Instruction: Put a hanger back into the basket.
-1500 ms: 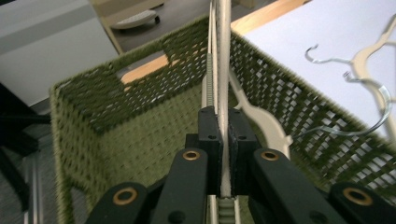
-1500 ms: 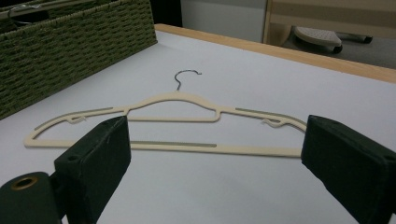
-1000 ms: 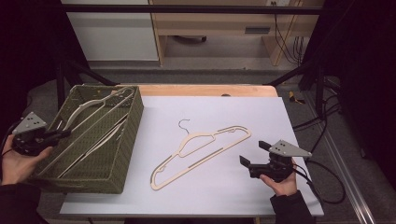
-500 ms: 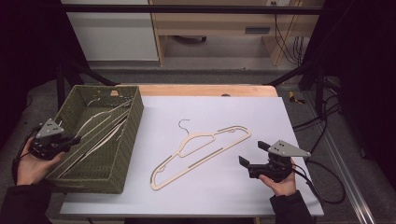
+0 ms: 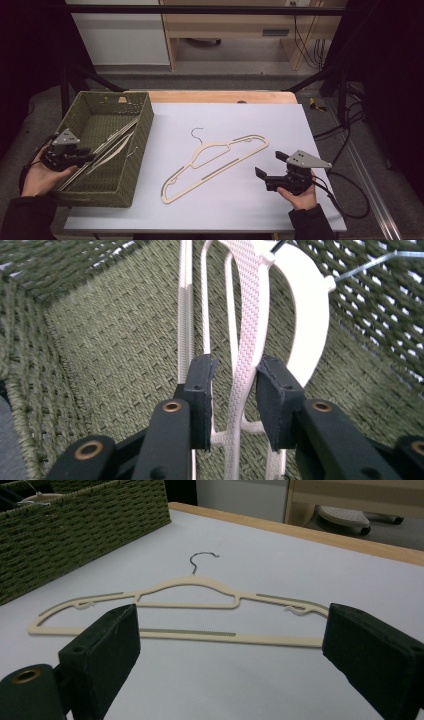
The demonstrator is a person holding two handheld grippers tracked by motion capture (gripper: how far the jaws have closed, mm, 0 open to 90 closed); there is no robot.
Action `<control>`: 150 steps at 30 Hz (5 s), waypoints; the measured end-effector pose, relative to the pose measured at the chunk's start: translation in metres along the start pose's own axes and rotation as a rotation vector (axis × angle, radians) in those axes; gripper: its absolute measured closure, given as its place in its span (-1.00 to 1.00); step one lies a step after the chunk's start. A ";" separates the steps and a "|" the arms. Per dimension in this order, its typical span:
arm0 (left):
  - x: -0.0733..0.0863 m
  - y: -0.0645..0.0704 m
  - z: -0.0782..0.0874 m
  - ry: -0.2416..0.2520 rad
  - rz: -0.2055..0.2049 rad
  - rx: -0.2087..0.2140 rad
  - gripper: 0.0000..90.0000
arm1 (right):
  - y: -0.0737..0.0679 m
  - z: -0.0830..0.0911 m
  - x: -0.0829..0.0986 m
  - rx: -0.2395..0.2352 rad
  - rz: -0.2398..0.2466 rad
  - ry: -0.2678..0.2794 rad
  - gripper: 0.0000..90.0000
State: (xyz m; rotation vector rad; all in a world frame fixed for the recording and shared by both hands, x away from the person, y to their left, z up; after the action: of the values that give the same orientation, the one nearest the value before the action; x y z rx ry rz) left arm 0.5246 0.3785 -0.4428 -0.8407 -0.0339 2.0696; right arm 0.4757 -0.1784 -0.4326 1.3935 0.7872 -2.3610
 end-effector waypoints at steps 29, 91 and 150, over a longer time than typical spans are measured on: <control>-0.027 0.017 0.014 0.057 -0.023 0.009 0.01 | -0.006 -0.003 -0.003 -0.010 0.006 0.005 -0.80; -0.133 0.200 -0.049 0.428 0.039 0.231 -0.77 | -0.053 -0.131 -0.035 -0.013 -0.004 -0.093 -0.67; -0.123 0.199 -0.064 0.393 0.033 0.237 -0.79 | -0.038 -0.272 0.008 0.094 0.005 -0.348 0.54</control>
State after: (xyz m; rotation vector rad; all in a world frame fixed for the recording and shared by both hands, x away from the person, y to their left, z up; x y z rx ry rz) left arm 0.4660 0.1475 -0.4874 -1.0855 0.4326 1.8594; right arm 0.6466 0.0118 -0.5320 0.9710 0.5808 -2.5643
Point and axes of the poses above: each handheld gripper's, and its own axes: z roughly backward along the jaws, x roughly out of its underside, y roughly to its right, the point moved 8 cm from there along -z, roughly forward along the jaws, and after that the axes turned 15 degrees about -z, right-handed, at the moved point
